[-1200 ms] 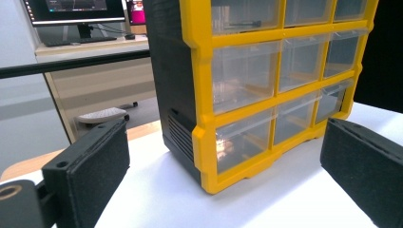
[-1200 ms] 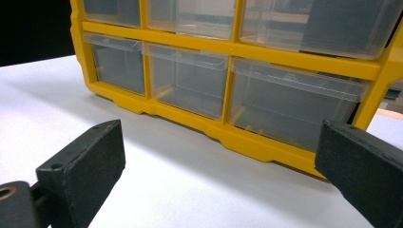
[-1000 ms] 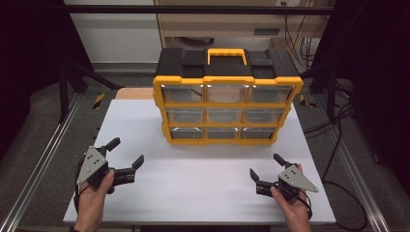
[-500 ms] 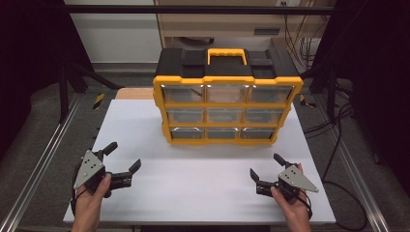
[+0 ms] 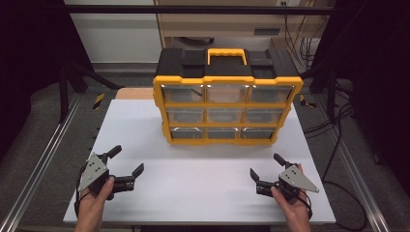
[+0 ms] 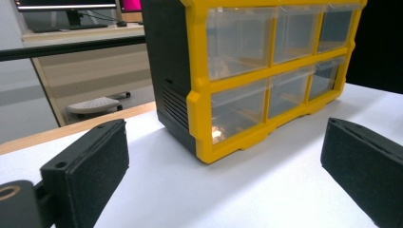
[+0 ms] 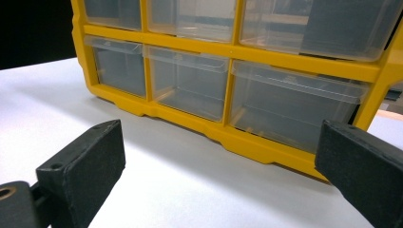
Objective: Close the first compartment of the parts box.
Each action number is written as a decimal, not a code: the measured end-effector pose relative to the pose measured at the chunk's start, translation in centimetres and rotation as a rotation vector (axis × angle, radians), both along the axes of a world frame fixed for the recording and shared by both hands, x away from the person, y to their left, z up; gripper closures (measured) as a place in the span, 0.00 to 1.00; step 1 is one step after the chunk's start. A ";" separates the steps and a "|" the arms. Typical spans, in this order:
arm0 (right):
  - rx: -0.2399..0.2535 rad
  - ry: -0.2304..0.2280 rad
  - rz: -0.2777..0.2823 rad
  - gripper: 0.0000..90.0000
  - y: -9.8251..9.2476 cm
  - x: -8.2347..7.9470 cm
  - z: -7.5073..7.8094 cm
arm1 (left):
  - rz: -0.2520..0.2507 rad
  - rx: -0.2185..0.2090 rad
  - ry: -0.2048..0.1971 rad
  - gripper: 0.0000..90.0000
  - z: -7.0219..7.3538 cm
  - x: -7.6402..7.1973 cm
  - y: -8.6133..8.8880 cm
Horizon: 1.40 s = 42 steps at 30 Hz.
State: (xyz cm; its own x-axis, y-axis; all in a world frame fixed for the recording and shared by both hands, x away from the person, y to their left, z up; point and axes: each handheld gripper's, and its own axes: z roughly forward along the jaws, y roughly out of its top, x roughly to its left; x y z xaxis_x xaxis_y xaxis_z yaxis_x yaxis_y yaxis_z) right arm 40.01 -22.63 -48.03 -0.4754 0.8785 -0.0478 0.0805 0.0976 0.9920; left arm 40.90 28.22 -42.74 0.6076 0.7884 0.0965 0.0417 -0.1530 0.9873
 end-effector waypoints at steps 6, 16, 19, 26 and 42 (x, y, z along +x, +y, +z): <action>-0.004 -0.001 0.000 0.03 0.0 0.0 0.0 | -0.010 0.003 0.007 0.02 -0.5 0.1 -0.2; -0.002 -0.001 0.002 0.03 0.0 0.0 0.0 | -0.010 0.008 0.016 0.02 -1.2 0.2 -0.2; -0.002 -0.001 0.002 0.03 0.0 0.1 -0.1 | -0.010 0.008 0.021 0.02 -1.4 0.2 -0.2; -0.002 0.000 0.002 0.03 0.1 0.1 -0.1 | -0.007 0.009 0.029 0.02 -1.8 0.2 -0.4; 0.016 0.001 0.016 0.03 0.9 0.5 -0.3 | -0.018 -0.008 0.064 0.02 -3.5 -0.3 -1.1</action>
State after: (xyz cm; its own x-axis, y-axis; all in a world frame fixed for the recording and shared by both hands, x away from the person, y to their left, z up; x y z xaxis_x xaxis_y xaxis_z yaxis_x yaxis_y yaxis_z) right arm 40.51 -21.78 -48.30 -0.4891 0.8716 -0.0328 0.0804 0.0825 0.9933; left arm 40.62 27.08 -46.22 0.6264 0.7778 0.0508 0.1017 -0.1462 0.9840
